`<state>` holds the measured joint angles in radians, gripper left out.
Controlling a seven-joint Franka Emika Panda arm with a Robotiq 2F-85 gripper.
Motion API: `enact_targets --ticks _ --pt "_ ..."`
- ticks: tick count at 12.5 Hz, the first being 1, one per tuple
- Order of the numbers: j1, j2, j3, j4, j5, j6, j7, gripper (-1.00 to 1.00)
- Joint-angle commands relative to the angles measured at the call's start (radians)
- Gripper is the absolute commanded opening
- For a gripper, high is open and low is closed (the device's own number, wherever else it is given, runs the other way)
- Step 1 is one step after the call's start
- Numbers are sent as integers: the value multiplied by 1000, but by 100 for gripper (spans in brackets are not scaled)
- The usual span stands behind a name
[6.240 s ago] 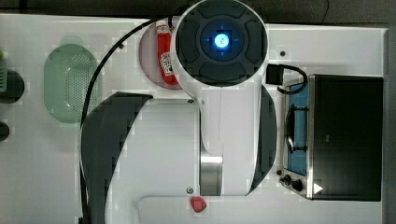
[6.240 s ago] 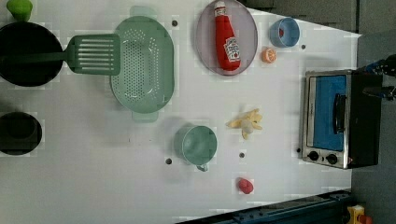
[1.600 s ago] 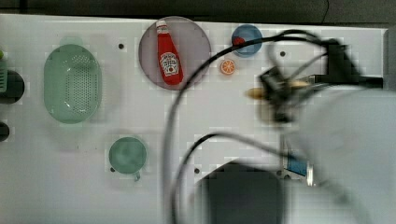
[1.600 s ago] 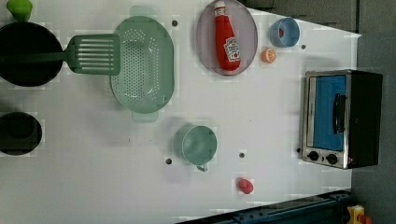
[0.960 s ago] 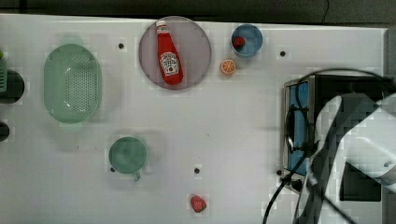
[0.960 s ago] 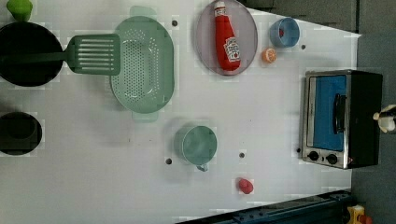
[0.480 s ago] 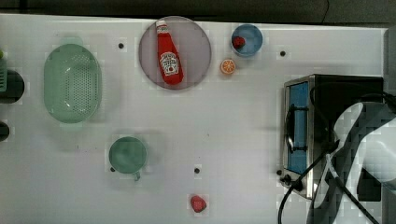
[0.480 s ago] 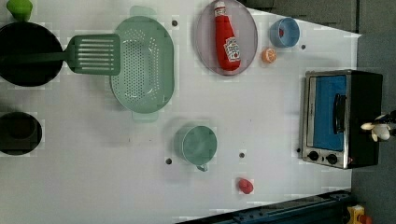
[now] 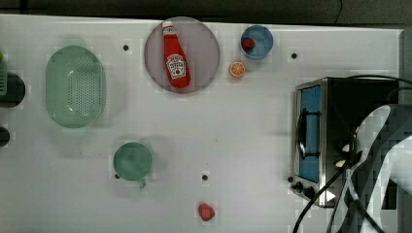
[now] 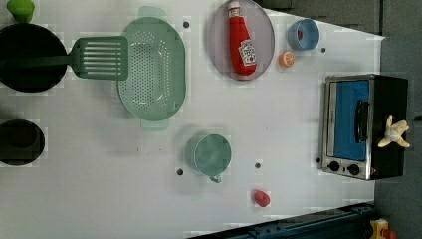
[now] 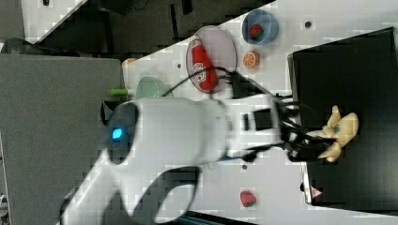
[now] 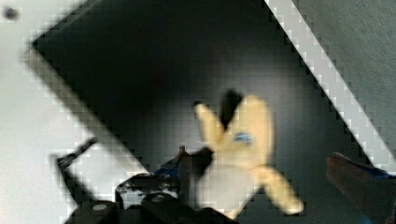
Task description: Pick banana from table and place on oven.
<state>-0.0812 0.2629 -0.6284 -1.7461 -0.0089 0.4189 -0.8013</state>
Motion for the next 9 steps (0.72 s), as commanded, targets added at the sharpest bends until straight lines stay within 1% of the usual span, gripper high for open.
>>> enact_targets --ticks 1,2,3,5,6,9 --pt "76 -167 41 26 -30 -92 -10 100" --pt "94 -211 67 24 -48 -157 35 100" --pt "110 -252 102 21 -51 -225 127 100" --pt "138 -320 203 18 -53 -368 367 100" --pt "148 -340 266 17 -53 -411 488 100" --pt "157 -357 457 10 -54 -414 829 100"
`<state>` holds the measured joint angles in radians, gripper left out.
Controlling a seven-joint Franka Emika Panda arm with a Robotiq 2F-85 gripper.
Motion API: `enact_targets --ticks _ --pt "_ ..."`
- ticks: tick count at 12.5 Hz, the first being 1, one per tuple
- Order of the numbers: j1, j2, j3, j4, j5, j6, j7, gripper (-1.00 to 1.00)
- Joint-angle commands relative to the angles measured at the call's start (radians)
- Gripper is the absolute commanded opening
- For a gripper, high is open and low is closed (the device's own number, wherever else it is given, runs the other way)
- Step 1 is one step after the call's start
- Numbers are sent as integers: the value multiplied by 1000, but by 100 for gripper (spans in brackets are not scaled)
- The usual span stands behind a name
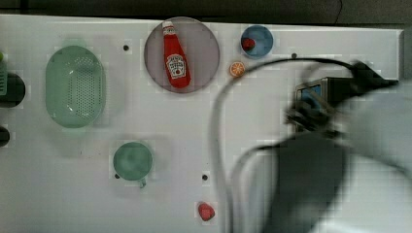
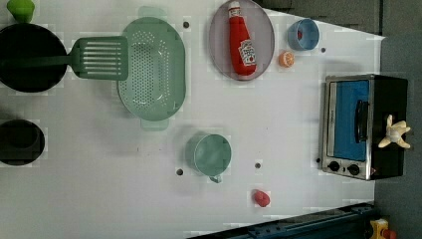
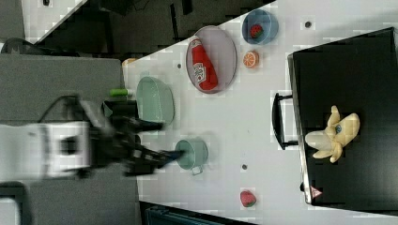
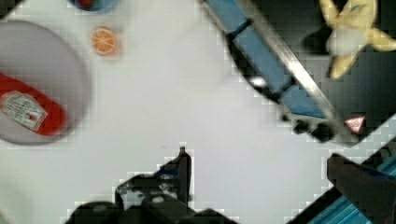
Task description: Pick banana from table and place on oven.
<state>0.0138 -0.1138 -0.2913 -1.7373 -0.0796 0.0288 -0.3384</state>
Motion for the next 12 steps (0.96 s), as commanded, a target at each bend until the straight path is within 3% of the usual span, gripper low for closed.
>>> enact_targets --ticks 1,4,12 --pt "62 19 166 1 17 -18 451 100" --pt "62 4 218 1 19 19 582 100" --pt "60 -1 216 0 19 13 576 100"
